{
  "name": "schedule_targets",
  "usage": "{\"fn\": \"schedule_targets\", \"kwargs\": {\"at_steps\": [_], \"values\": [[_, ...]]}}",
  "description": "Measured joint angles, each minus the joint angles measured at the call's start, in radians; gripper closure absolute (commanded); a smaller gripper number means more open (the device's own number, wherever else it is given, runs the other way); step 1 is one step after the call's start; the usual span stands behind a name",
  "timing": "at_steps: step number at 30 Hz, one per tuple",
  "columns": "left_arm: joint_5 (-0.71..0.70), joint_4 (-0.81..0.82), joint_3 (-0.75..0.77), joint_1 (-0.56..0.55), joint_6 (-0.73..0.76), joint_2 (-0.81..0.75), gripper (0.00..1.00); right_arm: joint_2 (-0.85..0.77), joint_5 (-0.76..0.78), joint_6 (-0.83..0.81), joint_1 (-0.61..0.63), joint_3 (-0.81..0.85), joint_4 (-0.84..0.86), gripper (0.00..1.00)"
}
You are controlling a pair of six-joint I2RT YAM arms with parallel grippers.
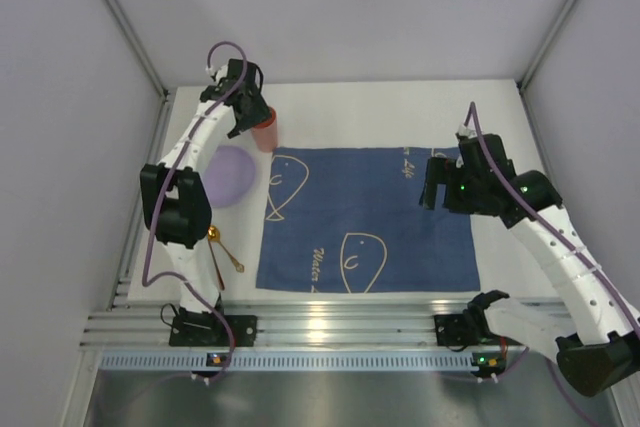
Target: Set the dinner table for one person
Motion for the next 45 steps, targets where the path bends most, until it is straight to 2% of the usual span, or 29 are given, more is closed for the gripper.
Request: {"fn": "schedule_targets", "kwargs": {"at_steps": [4,7,8,9,12,15,16,17,22,31,35,38,45], "values": [[0.032,0.014,0.023,0.002,0.006,0.061,0.28,-0.028,0.038,0.004,0.0,0.0,-0.019,0.0],[0.035,0.021,0.065,0.013,0.018,0.104,0.44,-0.005,0.062,0.004,0.0,0.0,-0.026,0.0],[0.036,0.022,0.074,0.017,0.021,0.111,0.54,0.006,0.069,0.005,0.0,0.0,-0.026,0.0],[0.036,0.025,0.079,0.024,0.024,0.119,0.7,0.017,0.074,0.005,0.0,0.0,-0.026,0.0],[0.04,0.029,0.086,0.047,0.042,0.137,0.85,0.051,0.078,0.007,0.0,0.001,-0.025,0.0],[0.053,0.03,0.098,0.064,0.061,0.158,0.9,0.09,0.071,0.005,0.0,0.011,-0.023,0.0],[0.067,0.031,0.106,0.071,0.067,0.164,0.98,0.105,0.068,0.002,0.0,0.019,-0.021,0.0],[0.076,0.029,0.113,0.075,0.074,0.169,1.0,0.121,0.063,0.0,0.0,0.031,-0.021,0.0],[0.146,0.026,0.158,0.079,0.114,0.19,1.0,0.21,0.023,-0.019,0.0,0.132,-0.01,0.0],[0.429,0.023,0.236,0.052,0.183,0.186,1.0,0.445,-0.206,-0.045,0.004,0.539,0.064,0.0],[0.468,-0.018,0.229,-0.027,0.229,0.158,1.0,0.553,-0.269,-0.034,0.018,0.695,0.086,0.0],[0.467,-0.047,0.197,-0.127,0.254,0.11,1.0,0.597,-0.296,-0.026,0.037,0.743,0.092,0.0],[0.439,-0.104,0.153,-0.357,0.252,-0.008,1.0,0.612,-0.302,-0.01,0.082,0.703,0.091,0.01]]}}
